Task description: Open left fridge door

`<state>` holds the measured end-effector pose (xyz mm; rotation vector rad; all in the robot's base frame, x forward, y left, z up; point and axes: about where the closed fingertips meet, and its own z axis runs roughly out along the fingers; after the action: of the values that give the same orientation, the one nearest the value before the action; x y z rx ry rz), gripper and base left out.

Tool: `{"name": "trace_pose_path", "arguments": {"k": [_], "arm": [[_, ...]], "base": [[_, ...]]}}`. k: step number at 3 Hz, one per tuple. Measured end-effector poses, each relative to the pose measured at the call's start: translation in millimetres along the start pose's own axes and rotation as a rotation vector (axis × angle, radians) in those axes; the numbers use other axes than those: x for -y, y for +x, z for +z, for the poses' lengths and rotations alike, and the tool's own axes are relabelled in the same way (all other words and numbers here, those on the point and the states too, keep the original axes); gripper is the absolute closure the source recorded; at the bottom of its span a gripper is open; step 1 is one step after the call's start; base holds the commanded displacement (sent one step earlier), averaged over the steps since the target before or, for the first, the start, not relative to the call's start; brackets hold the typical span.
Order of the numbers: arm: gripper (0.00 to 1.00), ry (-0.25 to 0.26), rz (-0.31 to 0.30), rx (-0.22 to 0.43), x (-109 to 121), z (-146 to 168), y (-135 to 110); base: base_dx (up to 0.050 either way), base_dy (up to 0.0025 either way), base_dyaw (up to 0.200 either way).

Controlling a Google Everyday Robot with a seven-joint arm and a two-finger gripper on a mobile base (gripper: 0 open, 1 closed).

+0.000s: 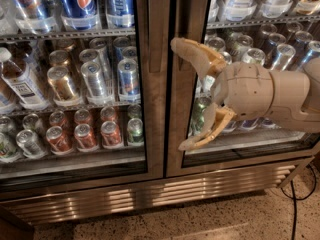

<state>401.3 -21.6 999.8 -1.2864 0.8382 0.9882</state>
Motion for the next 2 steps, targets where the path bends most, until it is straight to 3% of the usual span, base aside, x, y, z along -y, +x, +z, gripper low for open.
{"name": "trace_pose_path", "arguments": {"k": [1, 2], "arm": [[0.0, -0.037, -0.015, -0.036, 37.8, 13.9, -7.7], [0.0, -0.037, -0.015, -0.036, 37.9, 13.9, -7.7]], "base": [[0.0, 0.0, 0.0], [0.0, 0.0, 0.0]]}}
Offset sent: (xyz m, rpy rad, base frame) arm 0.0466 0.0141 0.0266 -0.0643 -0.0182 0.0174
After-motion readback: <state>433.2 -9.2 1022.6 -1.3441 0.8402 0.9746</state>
